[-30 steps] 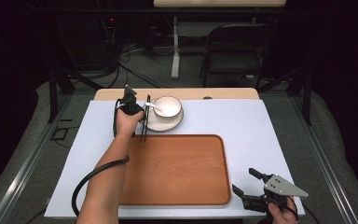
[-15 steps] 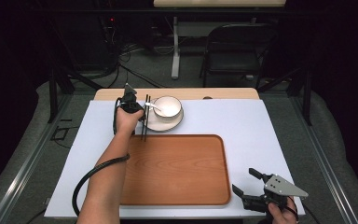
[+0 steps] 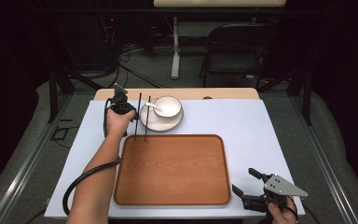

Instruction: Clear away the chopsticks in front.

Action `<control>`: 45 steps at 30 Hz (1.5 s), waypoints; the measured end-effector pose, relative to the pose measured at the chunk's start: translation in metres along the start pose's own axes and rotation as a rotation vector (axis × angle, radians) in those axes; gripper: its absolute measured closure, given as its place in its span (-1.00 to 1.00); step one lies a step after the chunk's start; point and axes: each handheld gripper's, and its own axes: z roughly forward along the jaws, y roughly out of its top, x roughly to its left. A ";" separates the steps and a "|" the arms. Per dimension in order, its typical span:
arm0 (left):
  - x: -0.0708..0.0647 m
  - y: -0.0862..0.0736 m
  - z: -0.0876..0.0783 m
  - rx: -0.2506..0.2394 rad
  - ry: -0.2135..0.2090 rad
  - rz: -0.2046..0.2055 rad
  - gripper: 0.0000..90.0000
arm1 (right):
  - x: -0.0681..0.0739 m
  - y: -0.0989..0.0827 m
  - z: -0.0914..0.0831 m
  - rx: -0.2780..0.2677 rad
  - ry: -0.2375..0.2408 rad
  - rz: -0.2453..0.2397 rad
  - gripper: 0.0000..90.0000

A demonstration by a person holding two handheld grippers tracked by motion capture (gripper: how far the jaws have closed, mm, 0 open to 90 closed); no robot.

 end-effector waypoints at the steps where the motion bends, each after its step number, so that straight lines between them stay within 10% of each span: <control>1: 0.002 -0.004 -0.004 -0.001 -0.007 0.004 0.91 | 0.000 0.000 0.000 0.000 0.000 -0.001 -0.68; 22: 0.017 -0.118 -0.068 0.000 -0.120 0.154 0.91 | 0.001 0.001 0.002 0.005 -0.006 0.004 -0.68; 34: 0.040 -0.165 -0.070 0.057 -0.121 0.136 0.91 | 0.000 0.001 0.002 0.007 -0.010 0.012 -0.68; 45: 0.012 -0.180 -0.055 0.075 -0.139 0.223 0.91 | 0.000 0.001 0.002 0.008 -0.011 0.017 -0.68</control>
